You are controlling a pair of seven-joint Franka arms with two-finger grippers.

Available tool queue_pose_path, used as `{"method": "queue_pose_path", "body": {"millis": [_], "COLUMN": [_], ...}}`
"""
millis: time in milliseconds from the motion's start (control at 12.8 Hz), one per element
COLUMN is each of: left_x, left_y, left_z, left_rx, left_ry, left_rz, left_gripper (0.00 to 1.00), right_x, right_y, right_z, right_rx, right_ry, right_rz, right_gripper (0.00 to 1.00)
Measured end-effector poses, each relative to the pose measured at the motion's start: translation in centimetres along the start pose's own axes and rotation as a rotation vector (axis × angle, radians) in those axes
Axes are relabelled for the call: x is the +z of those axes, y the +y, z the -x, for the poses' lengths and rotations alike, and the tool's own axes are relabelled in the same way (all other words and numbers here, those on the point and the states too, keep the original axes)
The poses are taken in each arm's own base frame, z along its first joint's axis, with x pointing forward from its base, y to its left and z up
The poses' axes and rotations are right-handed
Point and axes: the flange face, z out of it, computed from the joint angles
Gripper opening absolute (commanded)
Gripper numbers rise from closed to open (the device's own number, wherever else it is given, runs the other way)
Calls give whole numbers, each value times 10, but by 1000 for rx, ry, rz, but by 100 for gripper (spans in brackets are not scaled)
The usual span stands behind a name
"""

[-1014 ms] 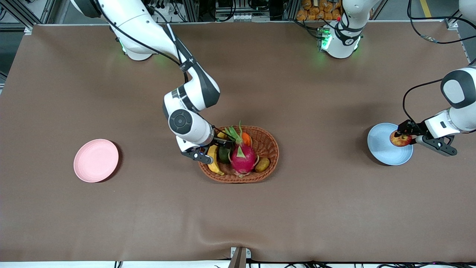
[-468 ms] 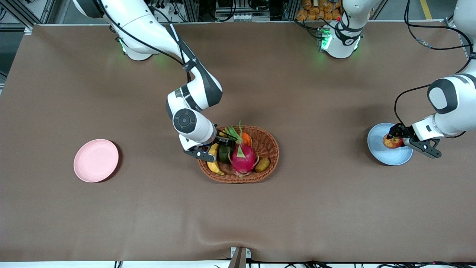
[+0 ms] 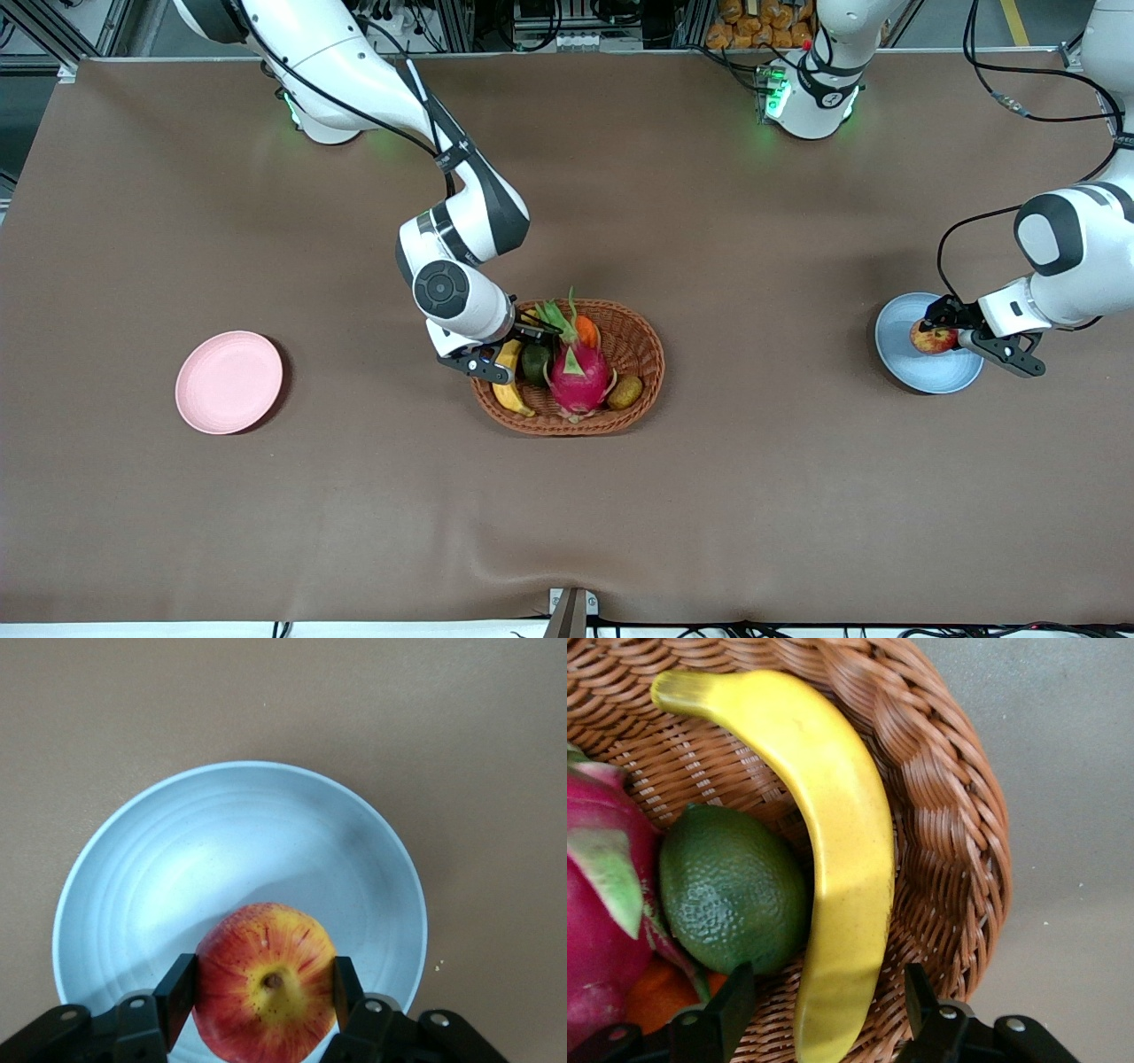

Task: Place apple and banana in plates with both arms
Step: 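Carry the apple to the blue plate while the right gripper reaches the banana, then lower the apple onto the blue plate and open the left gripper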

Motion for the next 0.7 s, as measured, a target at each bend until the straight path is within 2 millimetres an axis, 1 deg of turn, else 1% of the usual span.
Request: {"method": "queue_pose_path", "body": {"millis": [234, 312, 390, 468, 546, 702], "left_x": [5, 7, 7, 6, 1, -17], "left_y": [-7, -11, -15, -17, -19, -23], "left_z": [7, 11, 14, 15, 12, 1], "left_rx": [-18, -27, -31, -32, -31, -24], "left_ry": [1, 1, 2, 5, 12, 12], "left_rz": [9, 12, 14, 11, 5, 4], "left_gripper": [100, 100, 100, 100, 100, 100], "right_x": [3, 4, 5, 5, 6, 8], "right_y": [1, 1, 1, 2, 2, 2], "right_z": [1, 1, 1, 1, 1, 4], "right_rx": [0, 0, 0, 1, 1, -2], "right_ry": [0, 3, 5, 6, 6, 4], "right_rz": [1, -1, -2, -2, -2, 2], "right_gripper": [76, 73, 67, 65, 65, 65]}}
